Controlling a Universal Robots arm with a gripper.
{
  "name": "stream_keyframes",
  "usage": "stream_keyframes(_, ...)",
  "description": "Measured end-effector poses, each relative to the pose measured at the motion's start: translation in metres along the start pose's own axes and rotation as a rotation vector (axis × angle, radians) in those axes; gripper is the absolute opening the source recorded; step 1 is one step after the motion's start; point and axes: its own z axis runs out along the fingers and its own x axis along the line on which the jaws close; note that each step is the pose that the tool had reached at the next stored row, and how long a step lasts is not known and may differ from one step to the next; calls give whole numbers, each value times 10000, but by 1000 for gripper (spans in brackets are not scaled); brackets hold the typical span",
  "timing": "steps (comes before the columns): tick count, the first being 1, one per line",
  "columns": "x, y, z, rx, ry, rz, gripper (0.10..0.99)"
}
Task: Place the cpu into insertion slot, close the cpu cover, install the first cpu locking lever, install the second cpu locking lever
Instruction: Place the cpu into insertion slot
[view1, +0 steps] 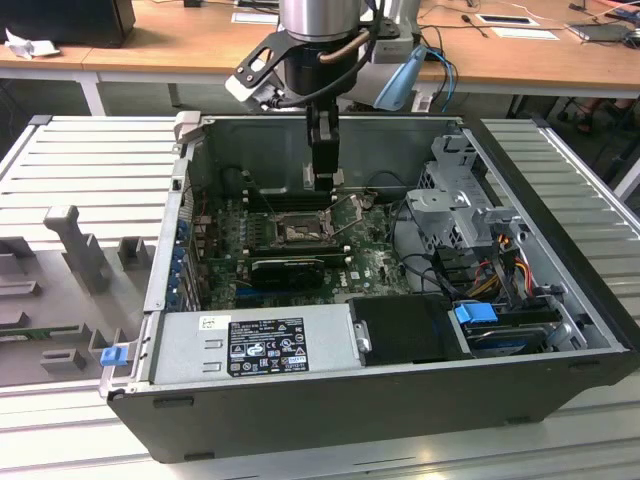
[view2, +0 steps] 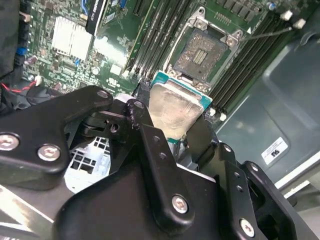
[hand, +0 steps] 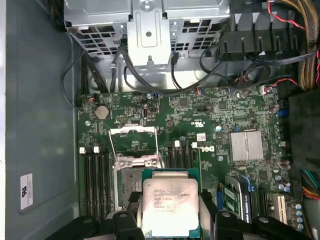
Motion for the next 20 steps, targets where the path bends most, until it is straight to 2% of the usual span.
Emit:
stream_keyframes(3, -1, -6, 65, 11, 62, -662, 541)
stream_keyframes(7, -2, -23, 143, 9, 70, -764, 541)
stream_keyframes(8, -4, -39, 192, -2, 71, -762, 541)
stream_keyframes(20, -4, -45, 248, -7, 71, -763, 541)
